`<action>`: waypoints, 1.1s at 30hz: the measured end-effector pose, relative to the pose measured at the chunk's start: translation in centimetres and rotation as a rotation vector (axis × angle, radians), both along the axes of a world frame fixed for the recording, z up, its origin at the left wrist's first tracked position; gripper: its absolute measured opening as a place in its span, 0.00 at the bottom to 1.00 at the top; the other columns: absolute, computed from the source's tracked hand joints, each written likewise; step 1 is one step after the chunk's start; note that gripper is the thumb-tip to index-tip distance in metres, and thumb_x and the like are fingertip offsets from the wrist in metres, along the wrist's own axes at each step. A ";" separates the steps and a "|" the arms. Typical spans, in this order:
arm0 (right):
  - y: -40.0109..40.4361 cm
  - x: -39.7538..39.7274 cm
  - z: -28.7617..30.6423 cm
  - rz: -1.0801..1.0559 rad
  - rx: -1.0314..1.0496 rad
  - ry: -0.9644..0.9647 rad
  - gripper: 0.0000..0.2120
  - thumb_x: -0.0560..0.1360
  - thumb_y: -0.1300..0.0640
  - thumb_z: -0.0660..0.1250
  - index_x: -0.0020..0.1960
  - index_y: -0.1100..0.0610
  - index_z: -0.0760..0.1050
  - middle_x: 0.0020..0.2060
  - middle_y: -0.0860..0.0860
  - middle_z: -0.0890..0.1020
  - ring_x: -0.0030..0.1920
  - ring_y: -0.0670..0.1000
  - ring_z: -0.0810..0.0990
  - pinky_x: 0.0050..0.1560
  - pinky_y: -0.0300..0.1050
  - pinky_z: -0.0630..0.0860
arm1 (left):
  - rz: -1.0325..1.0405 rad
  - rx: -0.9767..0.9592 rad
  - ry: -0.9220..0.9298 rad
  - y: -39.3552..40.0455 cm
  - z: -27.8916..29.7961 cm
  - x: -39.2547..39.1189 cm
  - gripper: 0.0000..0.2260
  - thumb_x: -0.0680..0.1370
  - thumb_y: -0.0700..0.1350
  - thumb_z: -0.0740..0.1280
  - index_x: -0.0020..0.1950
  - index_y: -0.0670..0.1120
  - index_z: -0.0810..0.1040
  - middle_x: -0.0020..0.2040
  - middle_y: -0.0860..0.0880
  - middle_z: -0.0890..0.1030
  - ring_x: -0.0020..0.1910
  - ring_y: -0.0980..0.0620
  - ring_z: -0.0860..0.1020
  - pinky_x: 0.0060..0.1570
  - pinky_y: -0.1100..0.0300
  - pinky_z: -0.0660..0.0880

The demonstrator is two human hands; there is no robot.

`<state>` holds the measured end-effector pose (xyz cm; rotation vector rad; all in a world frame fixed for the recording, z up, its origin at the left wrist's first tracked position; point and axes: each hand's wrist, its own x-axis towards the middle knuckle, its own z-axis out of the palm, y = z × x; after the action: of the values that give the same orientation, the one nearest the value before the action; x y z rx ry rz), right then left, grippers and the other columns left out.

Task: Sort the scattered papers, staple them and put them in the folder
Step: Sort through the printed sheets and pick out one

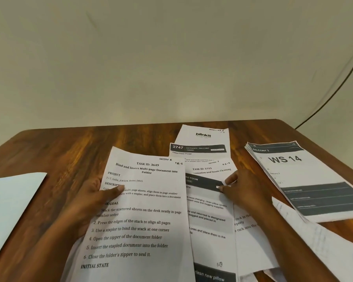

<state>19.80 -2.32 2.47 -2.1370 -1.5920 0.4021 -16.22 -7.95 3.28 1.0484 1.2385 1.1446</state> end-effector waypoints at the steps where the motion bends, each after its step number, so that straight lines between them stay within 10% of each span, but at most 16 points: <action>1: 0.1 0.0 -0.1 -0.001 0.000 0.001 0.11 0.72 0.44 0.78 0.47 0.47 0.79 0.44 0.43 0.82 0.44 0.47 0.82 0.44 0.46 0.82 | -0.006 0.003 -0.012 0.0 0.0 0.0 0.38 0.54 0.52 0.89 0.58 0.39 0.83 0.53 0.32 0.86 0.40 0.34 0.88 0.34 0.44 0.86; 7: 0.3 0.4 -0.7 0.014 0.126 0.037 0.05 0.74 0.53 0.75 0.41 0.49 0.81 0.37 0.42 0.83 0.38 0.46 0.82 0.35 0.43 0.79 | -0.022 -0.022 0.017 -0.5 0.4 0.6 0.51 0.42 0.58 0.90 0.60 0.39 0.82 0.51 0.33 0.87 0.40 0.34 0.88 0.33 0.46 0.85; 16: 0.0 -0.5 1.0 0.146 0.271 0.748 0.01 0.79 0.58 0.73 0.49 0.53 0.81 0.41 0.49 0.89 0.43 0.51 0.88 0.34 0.42 0.82 | 0.005 -0.051 -0.066 -0.4 0.4 0.3 0.18 0.76 0.36 0.73 0.66 0.37 0.78 0.53 0.32 0.86 0.38 0.36 0.88 0.30 0.47 0.84; 20: -0.3 -0.9 1.7 0.187 0.362 0.845 0.03 0.80 0.59 0.71 0.53 0.54 0.80 0.43 0.50 0.89 0.44 0.50 0.87 0.33 0.42 0.79 | 0.015 -0.049 -0.081 -0.3 0.6 -0.6 0.28 0.71 0.41 0.83 0.67 0.38 0.77 0.57 0.30 0.85 0.42 0.33 0.87 0.34 0.43 0.85; 33: -2.3 -1.6 4.4 0.282 0.482 1.172 0.12 0.80 0.64 0.69 0.62 0.59 0.76 0.48 0.51 0.89 0.45 0.51 0.89 0.34 0.39 0.81 | 0.021 -0.018 -0.105 -0.9 1.4 -1.2 0.17 0.77 0.36 0.68 0.66 0.37 0.76 0.55 0.29 0.84 0.37 0.34 0.87 0.36 0.40 0.85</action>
<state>18.21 -4.62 6.87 -0.9357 -1.0752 0.9960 -17.41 -8.83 4.73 0.9515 1.1776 1.1878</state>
